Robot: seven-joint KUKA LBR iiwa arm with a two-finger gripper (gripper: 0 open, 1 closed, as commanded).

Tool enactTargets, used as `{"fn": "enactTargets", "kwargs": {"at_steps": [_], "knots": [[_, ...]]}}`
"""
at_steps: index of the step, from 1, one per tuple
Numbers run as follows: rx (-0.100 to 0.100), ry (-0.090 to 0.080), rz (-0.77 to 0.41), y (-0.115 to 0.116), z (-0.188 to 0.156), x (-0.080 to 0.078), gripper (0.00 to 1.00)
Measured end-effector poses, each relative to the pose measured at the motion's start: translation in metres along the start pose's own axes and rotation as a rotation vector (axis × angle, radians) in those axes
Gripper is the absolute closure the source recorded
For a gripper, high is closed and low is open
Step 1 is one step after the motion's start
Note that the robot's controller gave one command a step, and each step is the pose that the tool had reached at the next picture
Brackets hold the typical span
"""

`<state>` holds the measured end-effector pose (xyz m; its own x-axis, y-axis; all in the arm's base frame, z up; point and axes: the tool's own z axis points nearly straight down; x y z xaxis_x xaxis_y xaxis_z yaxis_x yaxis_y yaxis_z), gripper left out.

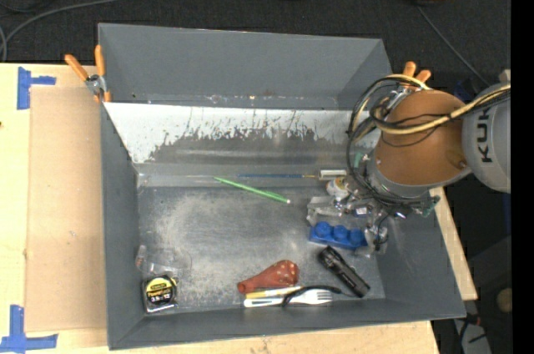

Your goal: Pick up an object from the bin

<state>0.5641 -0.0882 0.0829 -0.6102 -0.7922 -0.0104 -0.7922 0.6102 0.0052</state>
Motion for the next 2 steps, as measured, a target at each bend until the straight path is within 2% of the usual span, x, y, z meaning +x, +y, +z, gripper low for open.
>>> {"fn": "enactTargets", "kwargs": {"at_steps": [1, 2], "knots": [[0.001, 0.003, -0.059, -0.0414, 0.0095, 0.0156, 1.00], [0.001, 0.003, -0.058, -0.0414, 0.0095, 0.0157, 1.00]]}}
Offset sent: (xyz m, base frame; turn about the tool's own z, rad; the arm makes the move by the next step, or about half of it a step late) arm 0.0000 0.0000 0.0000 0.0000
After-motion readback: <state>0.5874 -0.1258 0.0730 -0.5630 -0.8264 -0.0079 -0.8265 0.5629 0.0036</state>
